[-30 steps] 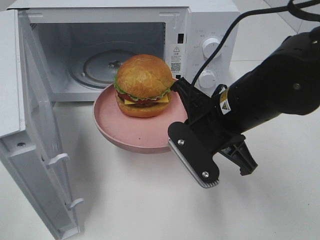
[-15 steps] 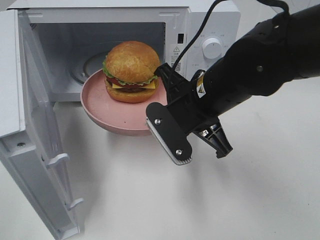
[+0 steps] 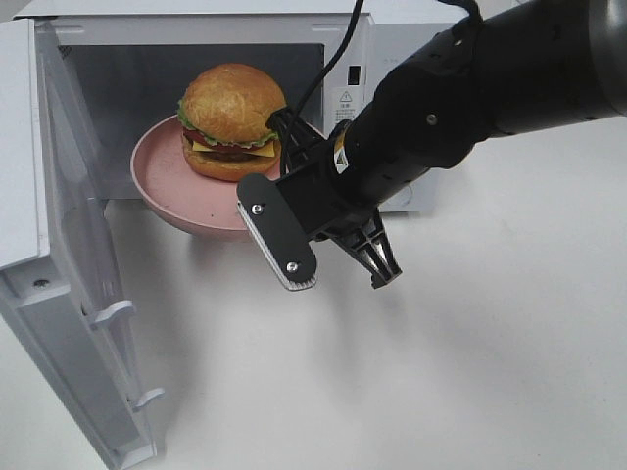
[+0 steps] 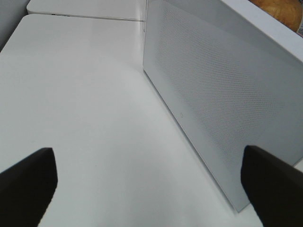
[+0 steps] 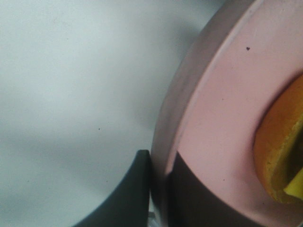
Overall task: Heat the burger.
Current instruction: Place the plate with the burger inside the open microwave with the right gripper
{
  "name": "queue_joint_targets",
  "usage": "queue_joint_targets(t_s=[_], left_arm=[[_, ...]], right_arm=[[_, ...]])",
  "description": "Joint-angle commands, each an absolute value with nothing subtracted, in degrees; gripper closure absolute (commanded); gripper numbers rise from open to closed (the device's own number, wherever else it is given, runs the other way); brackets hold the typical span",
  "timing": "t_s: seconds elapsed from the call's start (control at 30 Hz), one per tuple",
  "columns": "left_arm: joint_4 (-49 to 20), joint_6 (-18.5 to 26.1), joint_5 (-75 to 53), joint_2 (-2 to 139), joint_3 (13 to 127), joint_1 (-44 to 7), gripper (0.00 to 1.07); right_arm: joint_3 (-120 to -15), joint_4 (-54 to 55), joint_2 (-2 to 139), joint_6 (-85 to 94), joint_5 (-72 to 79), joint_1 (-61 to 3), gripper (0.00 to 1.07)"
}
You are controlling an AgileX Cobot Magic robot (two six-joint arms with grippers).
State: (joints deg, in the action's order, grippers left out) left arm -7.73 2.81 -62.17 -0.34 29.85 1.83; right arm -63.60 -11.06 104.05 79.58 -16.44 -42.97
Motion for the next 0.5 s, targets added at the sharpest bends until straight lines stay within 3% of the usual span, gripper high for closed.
queue_joint_targets(t_s=[0.03, 0.5], left_arm=[[-7.9, 2.9, -61.4, -1.4, 29.6, 1.9, 0.09], [-7.9, 2.9, -61.4, -1.4, 29.6, 1.9, 0.09]], right_arm=[[-65.3, -11.8, 104.2, 79.2, -12.5, -43.0, 1.07], [-71.2, -11.9, 109.1, 79.2, -14.8, -43.0, 1.07]])
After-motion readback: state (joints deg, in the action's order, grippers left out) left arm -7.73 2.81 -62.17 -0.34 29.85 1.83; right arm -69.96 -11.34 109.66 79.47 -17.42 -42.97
